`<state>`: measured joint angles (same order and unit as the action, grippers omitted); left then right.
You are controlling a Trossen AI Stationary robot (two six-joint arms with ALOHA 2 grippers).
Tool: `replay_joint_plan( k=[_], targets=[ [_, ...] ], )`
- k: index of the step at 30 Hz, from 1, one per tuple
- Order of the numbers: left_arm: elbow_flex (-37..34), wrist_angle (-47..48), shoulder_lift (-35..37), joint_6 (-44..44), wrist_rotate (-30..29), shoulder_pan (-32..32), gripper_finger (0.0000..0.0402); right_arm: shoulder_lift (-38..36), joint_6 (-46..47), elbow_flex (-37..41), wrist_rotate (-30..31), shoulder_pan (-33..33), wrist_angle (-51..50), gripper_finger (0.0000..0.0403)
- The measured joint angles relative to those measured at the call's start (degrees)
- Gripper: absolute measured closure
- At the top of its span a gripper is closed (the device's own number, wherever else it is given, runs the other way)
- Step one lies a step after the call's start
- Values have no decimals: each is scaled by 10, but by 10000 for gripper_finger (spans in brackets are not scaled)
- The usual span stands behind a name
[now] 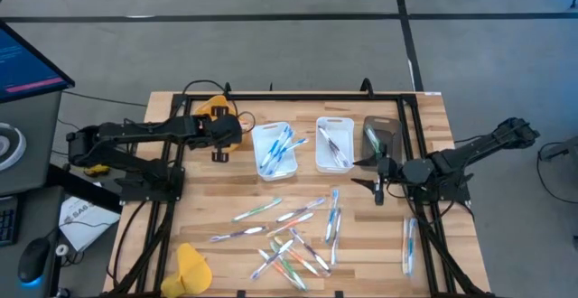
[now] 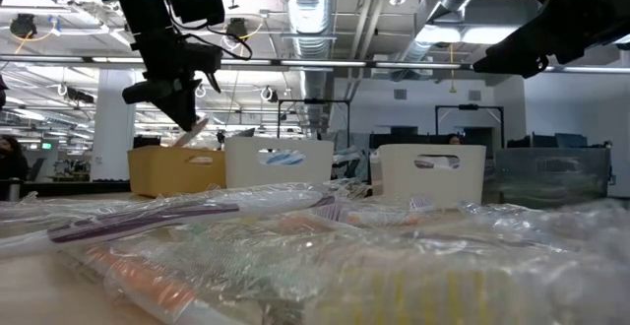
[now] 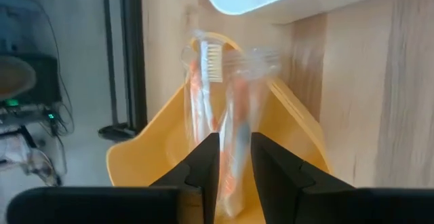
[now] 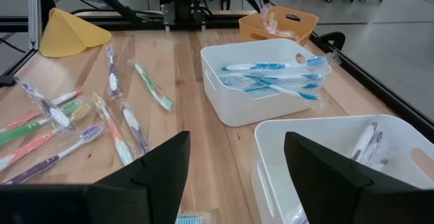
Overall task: Pick & Place Toothbrushes
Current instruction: Put the orange toothbrush into the orange bin, then put the purple toothbrush into the right white bin
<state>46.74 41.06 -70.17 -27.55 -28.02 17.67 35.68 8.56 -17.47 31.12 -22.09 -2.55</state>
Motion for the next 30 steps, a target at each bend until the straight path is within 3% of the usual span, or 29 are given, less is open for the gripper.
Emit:
replay_joint_plan(
  k=[9,15,23,27,30],
  targets=[
    [0,1,1,45,-1,-6,322,0,0,0,-1,0,0,168],
    [0,1,50,53,-2,-41,322,0,-1,0,-10,0,0,168],
    [0,-1,144,237,4,-101,322,0,9,0,-15,0,30,168],
    [0,-28,170,340,55,-137,323,19,12,0,-34,0,31,168],
    [-3,-69,175,370,80,-176,324,39,15,0,-64,0,51,168]
  ],
)
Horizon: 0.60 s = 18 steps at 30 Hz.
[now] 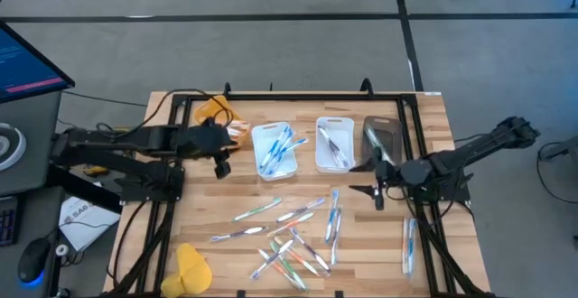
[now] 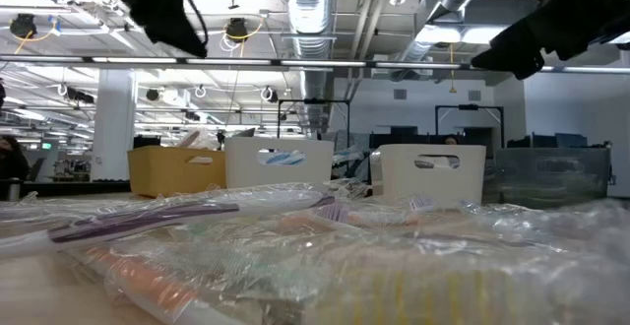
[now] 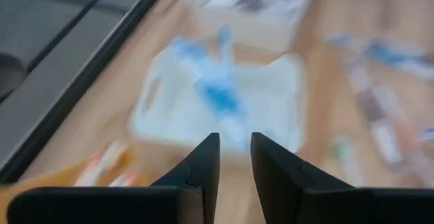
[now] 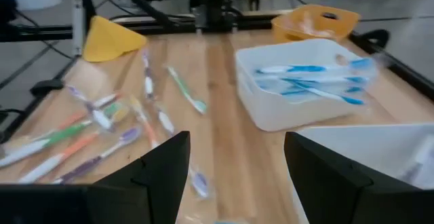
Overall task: Pick & Place Toothbrushes
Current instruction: Put the purple toothbrush into the right white bin
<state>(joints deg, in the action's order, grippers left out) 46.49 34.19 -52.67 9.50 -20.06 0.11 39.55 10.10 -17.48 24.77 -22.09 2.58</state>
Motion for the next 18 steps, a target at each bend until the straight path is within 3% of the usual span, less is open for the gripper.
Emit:
replay_joint_plan(
  k=[12,18],
  targets=[
    [-71,-184,-24,-15,8,-94,325,78,-30,0,-20,0,71,168],
    [-77,-198,-44,21,66,-110,325,102,-30,0,-24,0,96,168]
  ],
)
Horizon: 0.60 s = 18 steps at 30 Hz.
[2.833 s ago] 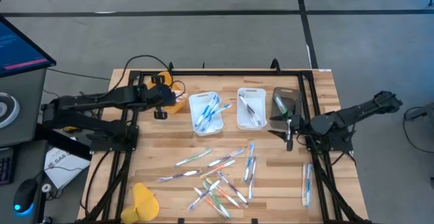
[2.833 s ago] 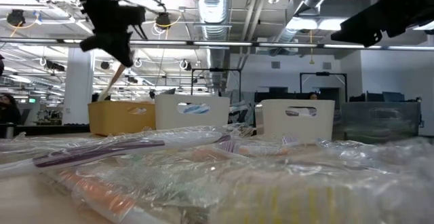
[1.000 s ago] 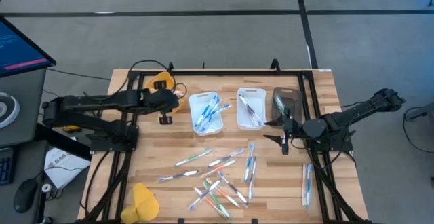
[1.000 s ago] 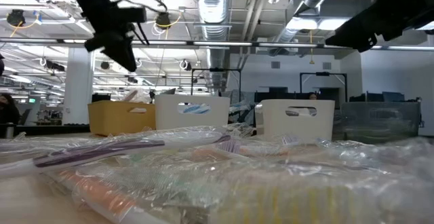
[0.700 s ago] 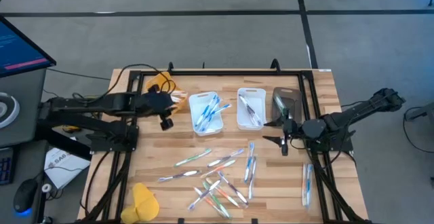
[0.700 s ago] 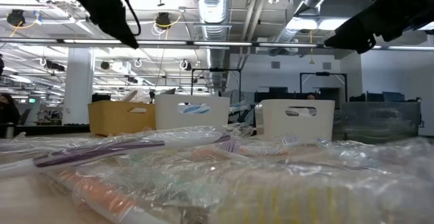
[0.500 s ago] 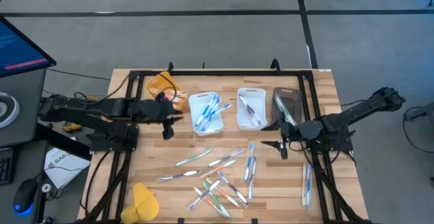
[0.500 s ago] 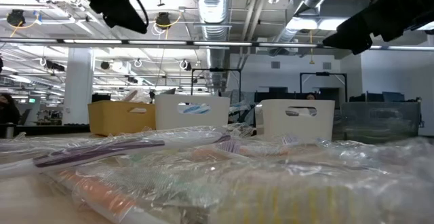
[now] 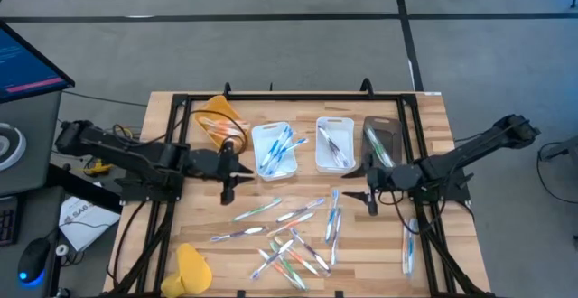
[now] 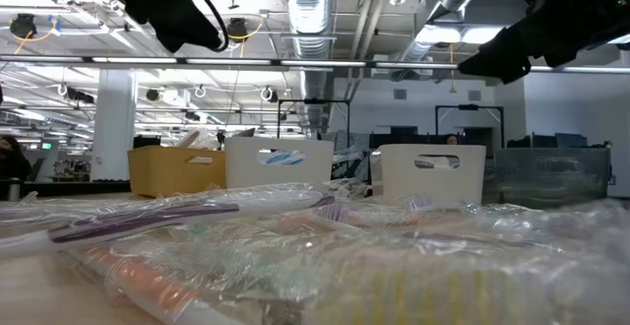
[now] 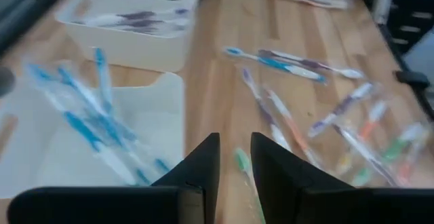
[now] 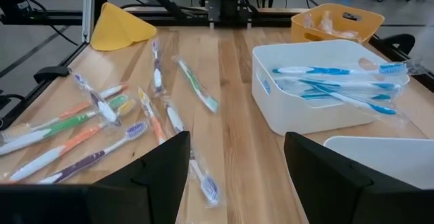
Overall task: Pick & Place Toothbrushes
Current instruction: Put the purple toothbrush into the right white bin
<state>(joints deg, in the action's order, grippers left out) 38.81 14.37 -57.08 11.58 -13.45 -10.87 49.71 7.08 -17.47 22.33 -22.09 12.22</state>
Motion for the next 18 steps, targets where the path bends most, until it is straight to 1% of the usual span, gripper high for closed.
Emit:
replay_joint_plan(
  k=[2,6,11,14,18],
  targets=[
    [-1,-1,-1,-12,13,-1,325,5,0,0,0,0,5,168],
    [-1,-8,-1,-67,15,-1,325,14,0,0,0,0,9,168],
    [-1,-14,-1,-72,33,0,317,17,0,0,0,0,10,168],
    [-1,-16,-1,-68,33,0,299,17,0,0,0,0,11,168],
    [-1,-18,-1,-67,33,0,259,17,0,0,0,0,11,168]
  ],
)
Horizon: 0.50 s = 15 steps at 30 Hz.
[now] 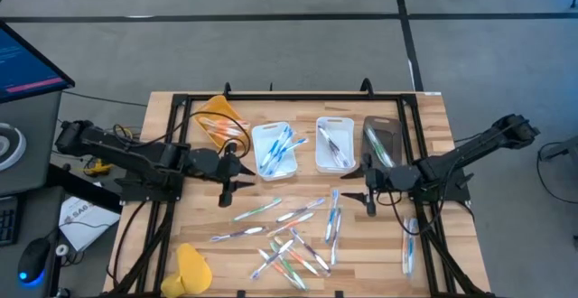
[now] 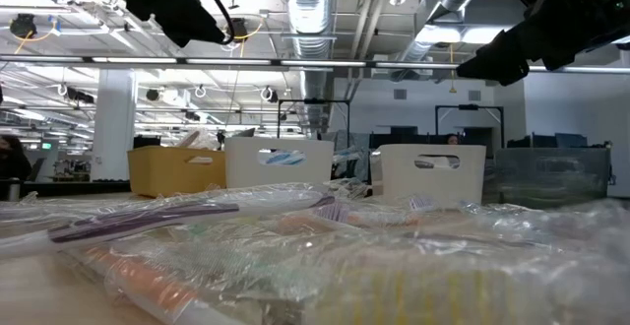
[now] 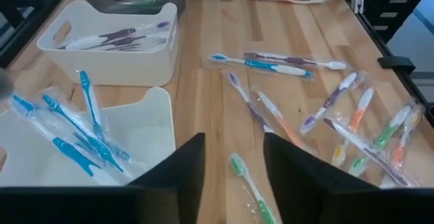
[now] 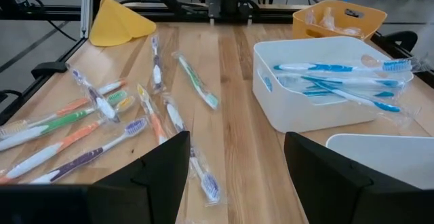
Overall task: Pick & Place Toothbrushes
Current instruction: Put the purple toothbrush into the right white bin
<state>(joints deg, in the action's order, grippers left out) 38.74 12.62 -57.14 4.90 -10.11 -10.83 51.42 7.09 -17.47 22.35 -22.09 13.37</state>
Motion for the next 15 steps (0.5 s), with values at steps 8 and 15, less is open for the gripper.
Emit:
replay_joint_plan(
  k=[8,15],
  targets=[
    [0,-6,-7,16,0,-1,184,0,0,0,0,0,0,168],
    [0,-13,-22,37,0,-5,163,0,0,0,0,0,0,168]
  ],
)
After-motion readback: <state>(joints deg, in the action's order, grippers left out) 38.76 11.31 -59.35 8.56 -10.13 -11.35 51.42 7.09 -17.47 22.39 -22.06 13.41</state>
